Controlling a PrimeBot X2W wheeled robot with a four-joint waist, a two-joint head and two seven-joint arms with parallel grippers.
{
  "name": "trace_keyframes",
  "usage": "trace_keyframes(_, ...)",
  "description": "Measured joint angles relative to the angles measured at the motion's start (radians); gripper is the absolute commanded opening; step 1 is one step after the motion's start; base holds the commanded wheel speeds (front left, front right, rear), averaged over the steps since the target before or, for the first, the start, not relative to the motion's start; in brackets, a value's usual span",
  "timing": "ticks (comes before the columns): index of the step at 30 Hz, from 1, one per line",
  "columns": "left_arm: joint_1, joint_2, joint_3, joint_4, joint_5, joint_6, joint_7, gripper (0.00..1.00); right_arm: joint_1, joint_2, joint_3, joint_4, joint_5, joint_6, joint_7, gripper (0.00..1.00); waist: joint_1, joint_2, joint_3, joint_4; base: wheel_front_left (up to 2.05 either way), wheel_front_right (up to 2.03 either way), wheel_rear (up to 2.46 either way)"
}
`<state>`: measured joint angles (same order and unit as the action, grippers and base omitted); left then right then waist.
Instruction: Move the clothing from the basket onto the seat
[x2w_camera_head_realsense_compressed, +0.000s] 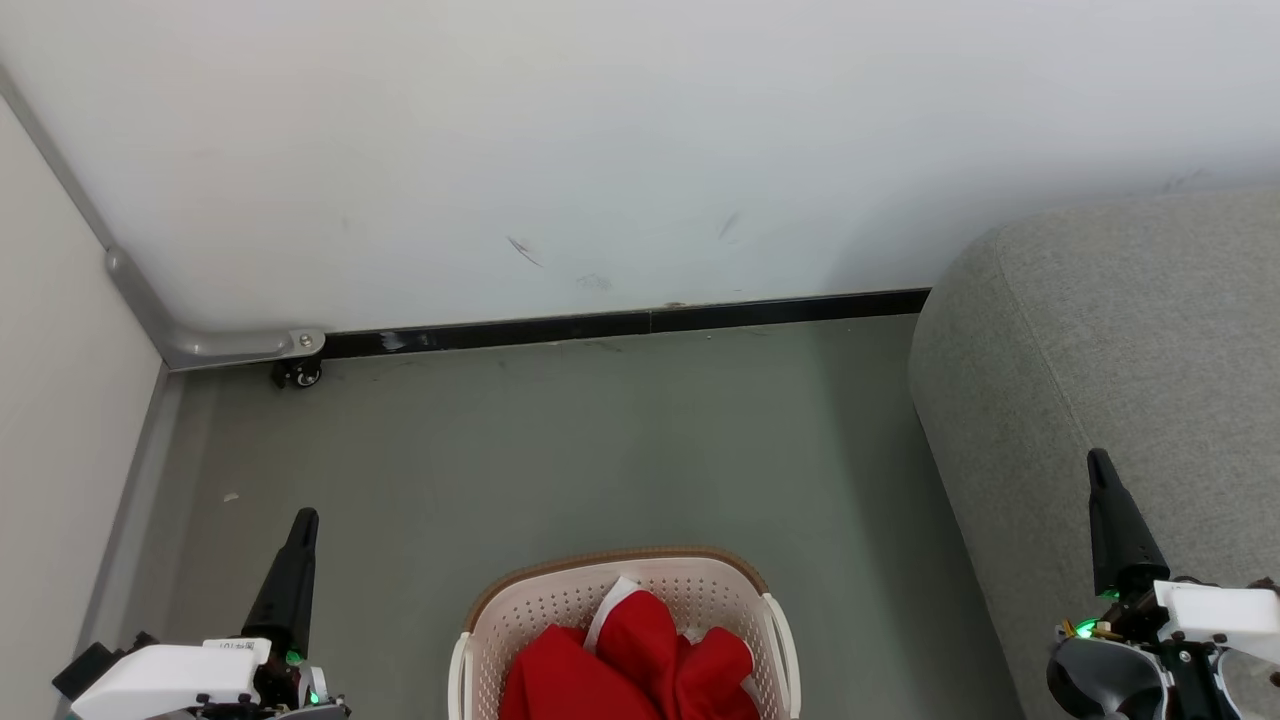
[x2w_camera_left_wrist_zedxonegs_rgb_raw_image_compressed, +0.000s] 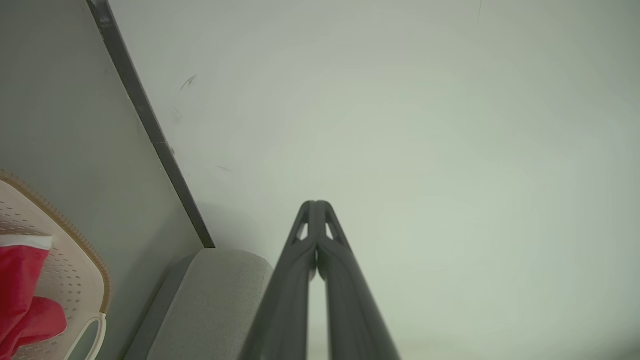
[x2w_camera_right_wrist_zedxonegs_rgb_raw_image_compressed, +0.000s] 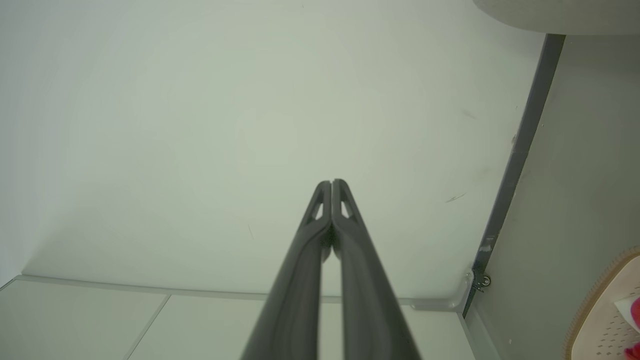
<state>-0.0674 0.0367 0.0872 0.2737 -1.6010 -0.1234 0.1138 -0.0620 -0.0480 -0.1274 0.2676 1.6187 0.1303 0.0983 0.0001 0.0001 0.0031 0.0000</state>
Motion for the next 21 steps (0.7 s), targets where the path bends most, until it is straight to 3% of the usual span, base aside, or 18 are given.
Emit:
trace_keyframes(5,0.0,0.0,0.0,0.0,0.0,0.0,0.0,0.0,0.0,0.0,0.0,0.0,0.0,0.0,0.0,0.0,0.0,0.0,0.0,0.0,0.0,0.0,0.0)
trace_keyframes(6,0.0,0.0,0.0,0.002,0.0,0.0,0.0,1.0,0.001,0.0,0.0,0.002,0.0,0.0,0.0,1.0,0.0,0.0,0.0,0.0,0.0,0.0,0.0)
trace_keyframes(21,0.041,-0.017,-0.035,0.044,0.004,0.001,-0.028,1.0,0.058,0.016,0.026,0.039,-0.011,0.0,-0.024,1.0,0.0001,0.0,-0.001,0.0,0.0,0.0,0.0)
